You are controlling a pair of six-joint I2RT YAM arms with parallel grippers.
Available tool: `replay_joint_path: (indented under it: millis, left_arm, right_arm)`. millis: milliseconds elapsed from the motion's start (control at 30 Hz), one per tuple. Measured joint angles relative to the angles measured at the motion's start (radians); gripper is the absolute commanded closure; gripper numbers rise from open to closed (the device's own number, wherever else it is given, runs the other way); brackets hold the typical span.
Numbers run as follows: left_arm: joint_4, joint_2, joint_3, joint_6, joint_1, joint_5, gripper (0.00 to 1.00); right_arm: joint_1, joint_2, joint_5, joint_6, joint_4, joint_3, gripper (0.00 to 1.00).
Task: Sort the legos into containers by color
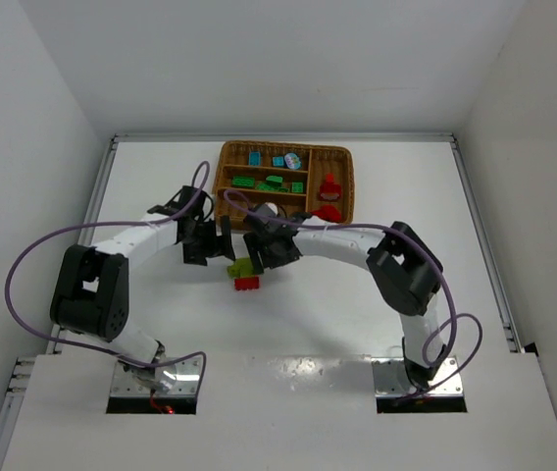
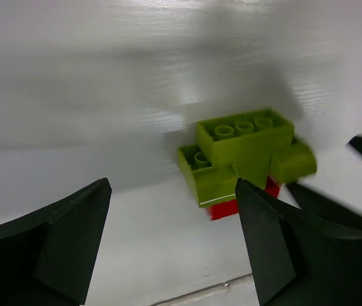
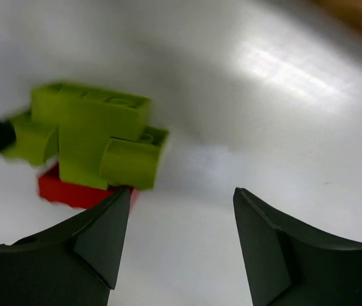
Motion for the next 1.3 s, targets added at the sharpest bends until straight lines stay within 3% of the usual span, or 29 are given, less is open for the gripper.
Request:
replay_joint_path:
  millis: [200, 400, 567, 967, 1300]
  left_arm:
    - [-0.003, 0.0, 0.002, 0.0, -0.018, 0.0, 0.15]
    - [-0.004, 0.0, 0.015, 0.0, -0.028, -0.008, 0.16]
    - [-0.007, 0.0, 0.024, 0.0, -0.023, -0.019, 0.16]
    - [-0.02, -0.007, 0.039, 0.005, 0.03, -0.024, 0.16]
    - [-0.03, -0.007, 0.039, 0.011, 0.041, -0.039, 0.16]
  right_arm:
    - [-0.074, -0.037, 0.058, -0.04, -0.006, 0.067, 0.34]
    - [-0.013, -0.171, -0.028, -0.043, 0.08, -0.091, 0.15]
    - [0.039, -0.165, -0.113, -0.159, 0.12, -0.133, 0.08]
    - [0.034, -0.068, -0.132, -0.478, 0.187, -0.132, 0.04]
    - [0.031, 0.025, -0.217, -0.534, 0.212, -0.072, 0.03]
